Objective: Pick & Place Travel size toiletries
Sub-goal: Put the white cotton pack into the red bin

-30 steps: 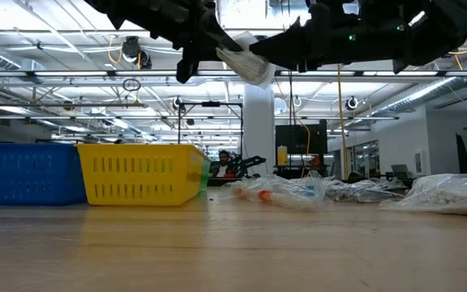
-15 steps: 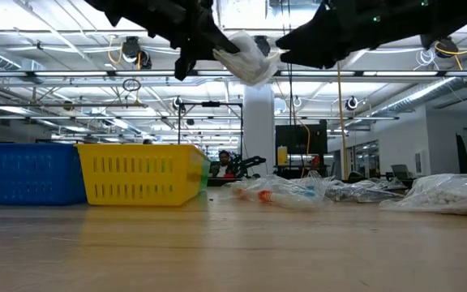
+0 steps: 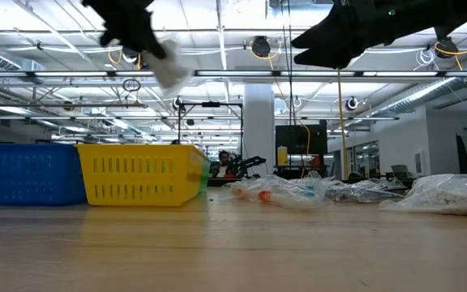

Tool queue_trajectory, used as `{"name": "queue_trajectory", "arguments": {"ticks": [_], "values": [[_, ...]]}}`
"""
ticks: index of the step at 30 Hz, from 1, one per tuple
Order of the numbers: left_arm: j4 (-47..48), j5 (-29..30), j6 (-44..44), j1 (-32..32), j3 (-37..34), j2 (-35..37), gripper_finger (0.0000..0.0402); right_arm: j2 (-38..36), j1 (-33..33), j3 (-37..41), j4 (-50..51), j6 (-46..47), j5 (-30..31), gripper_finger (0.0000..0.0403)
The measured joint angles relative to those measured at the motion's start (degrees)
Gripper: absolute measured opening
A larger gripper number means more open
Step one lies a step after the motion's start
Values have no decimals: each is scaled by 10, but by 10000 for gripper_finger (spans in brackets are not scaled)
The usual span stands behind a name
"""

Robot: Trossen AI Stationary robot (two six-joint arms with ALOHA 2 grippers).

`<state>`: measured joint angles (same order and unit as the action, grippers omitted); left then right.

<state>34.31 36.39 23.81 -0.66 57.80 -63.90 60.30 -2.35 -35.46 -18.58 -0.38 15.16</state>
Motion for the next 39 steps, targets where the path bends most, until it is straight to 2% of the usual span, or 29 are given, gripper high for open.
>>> {"name": "queue_trajectory", "arguments": {"ticks": [3, 6, 8, 11, 14, 19, 22, 26, 35, 39], "values": [[91, 83, 58, -24, 0, 13, 14, 0, 0, 0, 0, 0, 0, 334], [166, 128, 105, -39, 0, 14, 10, 0, 0, 0, 0, 0, 0, 334], [211, 139, 103, -48, 0, 14, 10, 0, 0, 0, 0, 0, 0, 334], [244, 149, 51, -60, -5, 0, 17, 0, 0, 0, 0, 0, 0, 334], [244, 144, -3, -68, -26, -20, 17, 0, 0, 0, 0, 0, 0, 334], [232, 124, -31, -71, -66, -49, 10, 0, 0, 0, 0, 2, 0, 334], [189, 125, -53, -71, -95, -73, 12, 0, 0, 0, 0, 1, 0, 334], [137, 91, -87, -71, -134, -100, 24, 0, 0, 0, 1, 1, 0, 334], [121, 30, -72, -73, -153, -165, 11, 0, 0, 0, 2, 1, 0, 334], [118, 4, -62, -73, -153, -187, 47, 0, 0, 0, 1, 1, 0, 334]]}}
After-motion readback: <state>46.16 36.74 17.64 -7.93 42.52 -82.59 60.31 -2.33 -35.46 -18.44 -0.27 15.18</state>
